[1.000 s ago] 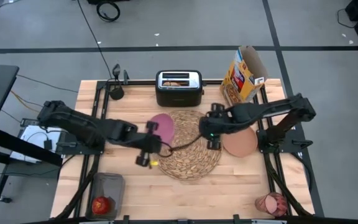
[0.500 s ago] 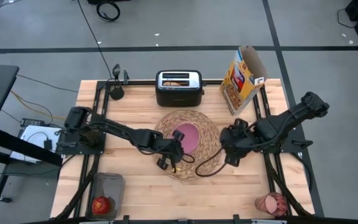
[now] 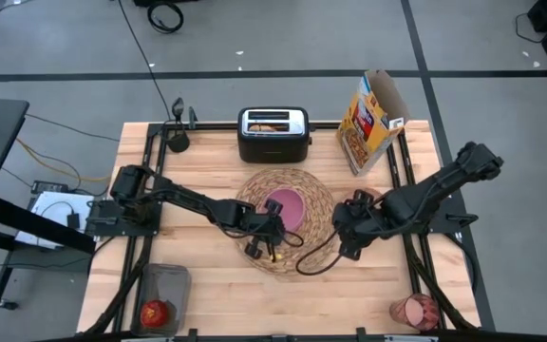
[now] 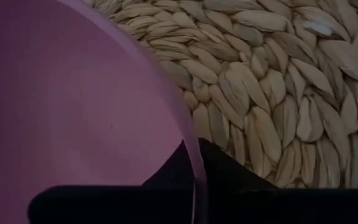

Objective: Arrange a breakfast setting
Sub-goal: Put the pink bowl on the brown placemat, then adjust the brown placemat

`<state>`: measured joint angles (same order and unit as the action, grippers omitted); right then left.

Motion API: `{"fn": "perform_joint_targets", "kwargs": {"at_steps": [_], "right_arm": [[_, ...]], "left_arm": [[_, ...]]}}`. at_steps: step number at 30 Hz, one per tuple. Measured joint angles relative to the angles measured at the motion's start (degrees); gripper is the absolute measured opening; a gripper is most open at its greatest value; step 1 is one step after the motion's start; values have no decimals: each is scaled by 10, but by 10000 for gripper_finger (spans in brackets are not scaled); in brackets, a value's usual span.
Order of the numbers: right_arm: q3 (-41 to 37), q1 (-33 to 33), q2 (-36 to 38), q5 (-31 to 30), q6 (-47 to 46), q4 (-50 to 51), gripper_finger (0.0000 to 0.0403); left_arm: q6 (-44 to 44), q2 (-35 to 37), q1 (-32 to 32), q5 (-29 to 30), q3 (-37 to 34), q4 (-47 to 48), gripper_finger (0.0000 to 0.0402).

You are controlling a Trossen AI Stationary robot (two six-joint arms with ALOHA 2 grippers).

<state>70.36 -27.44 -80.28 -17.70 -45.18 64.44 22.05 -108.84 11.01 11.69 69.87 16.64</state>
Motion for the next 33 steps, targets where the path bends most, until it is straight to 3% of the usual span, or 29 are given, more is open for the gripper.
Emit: {"fn": "perform_joint_targets", "kwargs": {"at_steps": [5,14,20,25,33], "right_arm": [[-24,10,-28,15,17,-72,212],[-25,9,-103,25,57,-95,235],[-33,0,-135,26,97,-100,240],[-97,1,-126,30,94,-141,238],[-174,19,-124,59,142,-245,237]], "left_arm": [[-37,-11,-1,0,0,-5,41],[-55,-9,1,31,0,-3,92],[-81,27,20,99,0,6,126],[-120,72,35,115,0,16,142],[-372,171,52,127,0,124,146]]}}
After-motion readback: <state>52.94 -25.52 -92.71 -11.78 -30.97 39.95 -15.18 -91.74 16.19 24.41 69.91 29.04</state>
